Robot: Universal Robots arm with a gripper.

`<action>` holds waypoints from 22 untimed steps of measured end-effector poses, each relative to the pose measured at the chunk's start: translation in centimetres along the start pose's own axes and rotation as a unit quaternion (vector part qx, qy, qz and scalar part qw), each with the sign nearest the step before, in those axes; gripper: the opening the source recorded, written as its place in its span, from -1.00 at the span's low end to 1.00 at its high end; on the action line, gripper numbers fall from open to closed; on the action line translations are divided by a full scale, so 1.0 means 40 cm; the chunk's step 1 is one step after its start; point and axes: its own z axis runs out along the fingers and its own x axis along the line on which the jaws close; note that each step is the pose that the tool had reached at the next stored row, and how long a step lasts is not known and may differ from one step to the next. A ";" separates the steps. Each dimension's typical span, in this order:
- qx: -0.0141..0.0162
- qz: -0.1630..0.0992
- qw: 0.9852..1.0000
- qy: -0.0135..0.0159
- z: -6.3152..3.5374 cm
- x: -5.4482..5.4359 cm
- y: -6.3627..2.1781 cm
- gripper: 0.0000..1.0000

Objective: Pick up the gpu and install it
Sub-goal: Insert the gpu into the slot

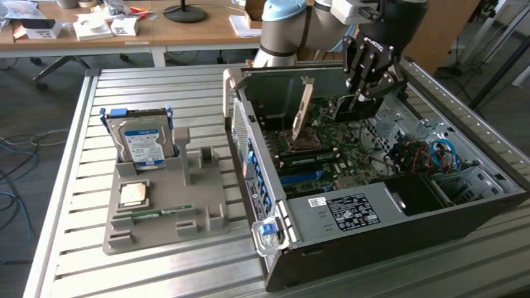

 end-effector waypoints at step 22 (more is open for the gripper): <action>0.001 0.015 1.000 0.002 0.064 0.000 0.015 -0.48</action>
